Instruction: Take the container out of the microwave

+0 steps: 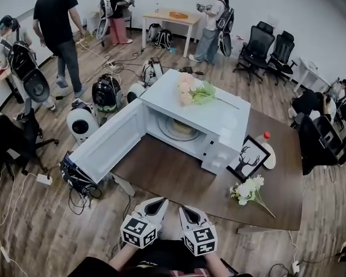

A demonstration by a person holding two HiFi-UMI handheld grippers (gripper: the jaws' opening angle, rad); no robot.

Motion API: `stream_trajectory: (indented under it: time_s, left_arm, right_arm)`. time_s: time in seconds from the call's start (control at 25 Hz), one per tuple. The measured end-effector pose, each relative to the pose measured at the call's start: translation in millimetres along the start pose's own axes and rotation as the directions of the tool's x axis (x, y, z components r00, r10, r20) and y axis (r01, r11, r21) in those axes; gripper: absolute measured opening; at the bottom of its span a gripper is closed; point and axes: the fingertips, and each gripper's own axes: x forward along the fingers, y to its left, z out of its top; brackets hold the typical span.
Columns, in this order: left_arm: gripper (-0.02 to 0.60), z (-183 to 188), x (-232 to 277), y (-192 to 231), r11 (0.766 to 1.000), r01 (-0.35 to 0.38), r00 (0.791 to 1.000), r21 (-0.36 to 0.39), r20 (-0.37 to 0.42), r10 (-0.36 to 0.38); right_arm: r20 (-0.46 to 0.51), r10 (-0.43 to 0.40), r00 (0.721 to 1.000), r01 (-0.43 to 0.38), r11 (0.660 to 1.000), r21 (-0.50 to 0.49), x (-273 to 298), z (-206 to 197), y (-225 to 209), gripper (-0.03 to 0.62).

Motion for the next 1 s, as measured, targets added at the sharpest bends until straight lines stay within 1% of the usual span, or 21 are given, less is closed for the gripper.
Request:
stream_trajectory:
  time_s: [0.24,0.4,0.56,0.76,0.92,1.0]
  left_arm:
    - [0.009,23,40,33,0.997,0.076,0.997,0.018,-0.017,-0.076]
    - [0.009,39,58,58,0.994,0.109,0.994,0.022,-0.019,-0.108]
    - [0.009,50,71,80,0.988,0.15,0.988,0.046,-0.033,-0.148]
    - [0.009,66,86,114,0.988,0.148,0.989,0.036,-0.025,-0.148]
    - [0.009,73,96,128,0.978,0.197,0.98,0.069,-0.049,-0.193]
    - [0.009,77,99,138,0.979,0.19,0.981,0.076,-0.045,-0.187]
  right_arm:
    - [-0.017,-0.048,0.999,0.048,0.999,0.026,39,18,-18,0.008]
    - [-0.019,-0.068,0.997,0.069,0.996,0.056,70,33,-22,0.008]
    - [-0.013,-0.084,0.996,0.085,0.995,0.058,104,49,-23,0.008]
    - [-0.007,-0.105,0.994,0.106,0.99,0.094,139,69,-25,0.008]
    - [-0.003,-0.156,0.988,0.155,0.982,0.109,162,79,-32,0.008]
    - [-0.002,-0.184,0.983,0.183,0.976,0.114,169,85,-38,0.009]
